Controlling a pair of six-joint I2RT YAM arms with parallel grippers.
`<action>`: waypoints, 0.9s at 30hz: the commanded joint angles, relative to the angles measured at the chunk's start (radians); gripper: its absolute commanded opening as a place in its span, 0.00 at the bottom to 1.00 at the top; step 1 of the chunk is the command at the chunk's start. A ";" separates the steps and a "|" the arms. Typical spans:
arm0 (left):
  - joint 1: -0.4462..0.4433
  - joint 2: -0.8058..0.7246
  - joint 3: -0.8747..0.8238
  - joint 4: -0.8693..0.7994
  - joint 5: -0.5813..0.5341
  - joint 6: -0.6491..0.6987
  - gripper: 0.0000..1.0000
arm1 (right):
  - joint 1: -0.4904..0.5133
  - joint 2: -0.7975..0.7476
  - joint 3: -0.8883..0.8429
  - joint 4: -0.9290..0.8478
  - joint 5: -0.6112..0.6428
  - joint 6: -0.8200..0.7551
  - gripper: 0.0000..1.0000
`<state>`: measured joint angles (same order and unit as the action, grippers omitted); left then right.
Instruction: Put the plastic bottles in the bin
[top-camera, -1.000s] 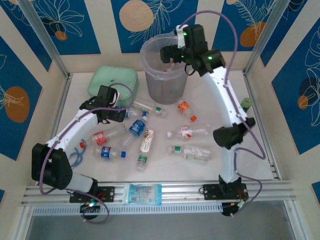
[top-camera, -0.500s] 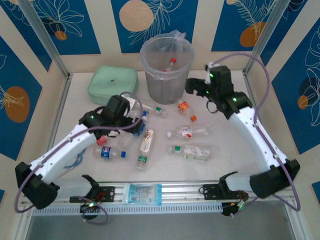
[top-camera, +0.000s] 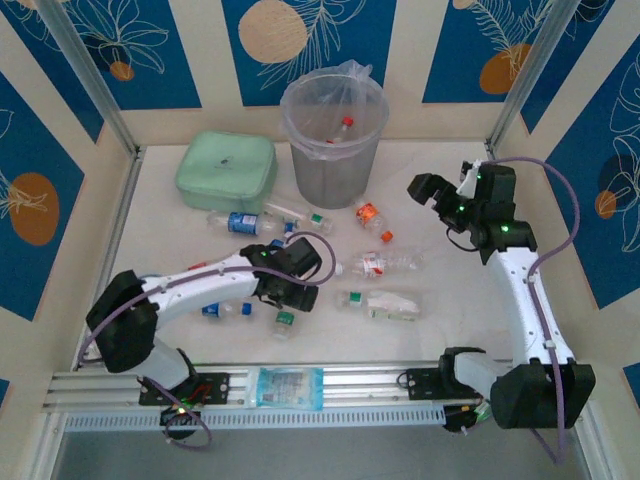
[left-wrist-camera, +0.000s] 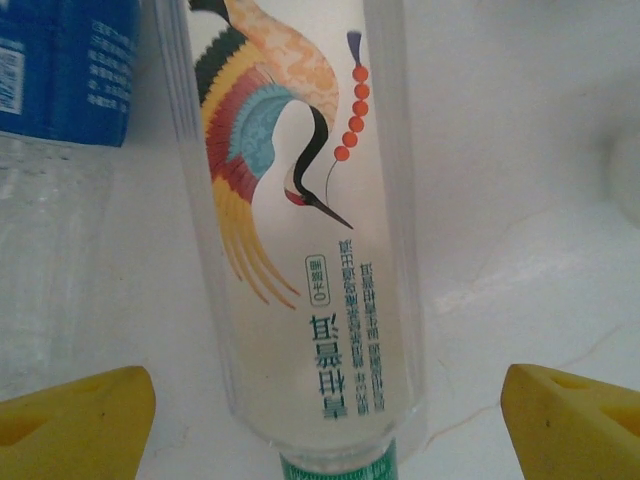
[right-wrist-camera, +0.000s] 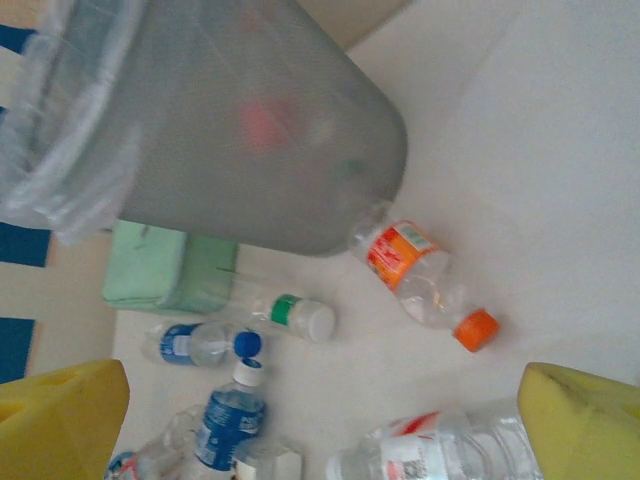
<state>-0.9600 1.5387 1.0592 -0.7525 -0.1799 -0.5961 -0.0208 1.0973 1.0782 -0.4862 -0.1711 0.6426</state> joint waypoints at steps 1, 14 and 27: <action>-0.027 0.018 0.001 -0.002 -0.053 -0.046 0.88 | 0.008 -0.072 0.001 -0.004 -0.098 -0.009 1.00; -0.034 -0.043 -0.137 0.104 -0.103 -0.070 0.65 | 0.004 -0.202 -0.102 0.056 -0.019 0.085 1.00; -0.033 -0.173 -0.038 0.041 -0.103 0.021 0.53 | -0.015 -0.244 -0.323 0.371 0.048 0.367 0.99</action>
<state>-0.9890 1.4235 0.9615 -0.6487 -0.2565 -0.6228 -0.0284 0.8886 0.7952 -0.2306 -0.1562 0.8959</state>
